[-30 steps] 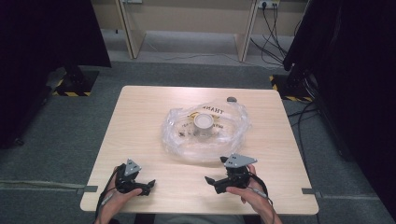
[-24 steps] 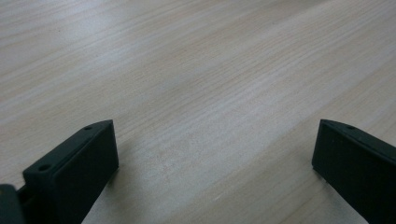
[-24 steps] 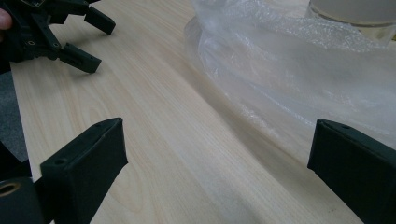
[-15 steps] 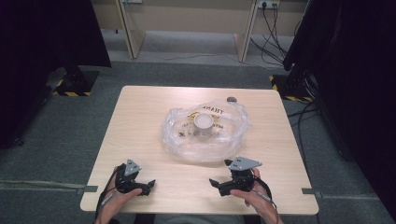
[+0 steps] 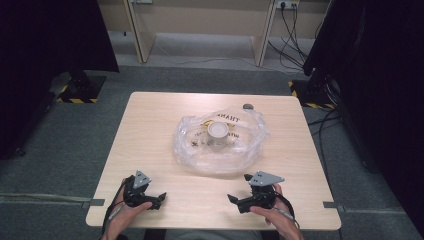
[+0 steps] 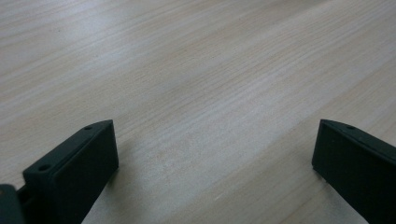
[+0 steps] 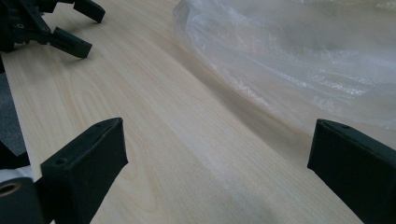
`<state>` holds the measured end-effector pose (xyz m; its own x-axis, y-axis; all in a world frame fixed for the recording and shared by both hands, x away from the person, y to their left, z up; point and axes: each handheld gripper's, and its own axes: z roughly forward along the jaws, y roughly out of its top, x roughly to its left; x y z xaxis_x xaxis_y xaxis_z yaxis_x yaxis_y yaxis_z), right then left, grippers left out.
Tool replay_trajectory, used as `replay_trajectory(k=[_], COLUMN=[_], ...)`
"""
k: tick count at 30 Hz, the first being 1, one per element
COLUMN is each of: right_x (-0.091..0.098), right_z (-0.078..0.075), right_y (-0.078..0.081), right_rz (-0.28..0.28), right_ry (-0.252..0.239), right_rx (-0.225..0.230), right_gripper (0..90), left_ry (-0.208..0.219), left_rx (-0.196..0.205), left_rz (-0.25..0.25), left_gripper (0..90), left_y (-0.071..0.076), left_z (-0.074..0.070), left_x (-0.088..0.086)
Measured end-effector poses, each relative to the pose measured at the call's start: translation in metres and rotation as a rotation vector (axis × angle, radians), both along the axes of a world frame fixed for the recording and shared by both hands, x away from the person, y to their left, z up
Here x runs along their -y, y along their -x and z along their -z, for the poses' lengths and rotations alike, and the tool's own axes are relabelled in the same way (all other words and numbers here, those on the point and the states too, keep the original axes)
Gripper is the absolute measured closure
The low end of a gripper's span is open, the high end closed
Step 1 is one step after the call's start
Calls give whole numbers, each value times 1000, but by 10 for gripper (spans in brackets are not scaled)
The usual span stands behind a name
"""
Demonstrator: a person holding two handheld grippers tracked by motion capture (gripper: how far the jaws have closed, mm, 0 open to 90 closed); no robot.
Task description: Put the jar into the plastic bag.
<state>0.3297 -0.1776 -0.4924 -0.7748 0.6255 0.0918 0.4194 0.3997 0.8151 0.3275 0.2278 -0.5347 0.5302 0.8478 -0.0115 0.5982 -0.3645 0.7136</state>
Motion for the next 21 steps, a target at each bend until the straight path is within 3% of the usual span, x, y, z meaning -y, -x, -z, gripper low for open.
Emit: replay_trajectory(k=[21], right_x=[8], right_z=[10], right_y=[9], right_rz=[18], right_ry=[3], right_rx=[-22], right_gripper=[45], left_ry=[0], left_rx=[0], left_rz=[0], left_gripper=[0], left_y=[0], left_z=[0], left_x=[0])
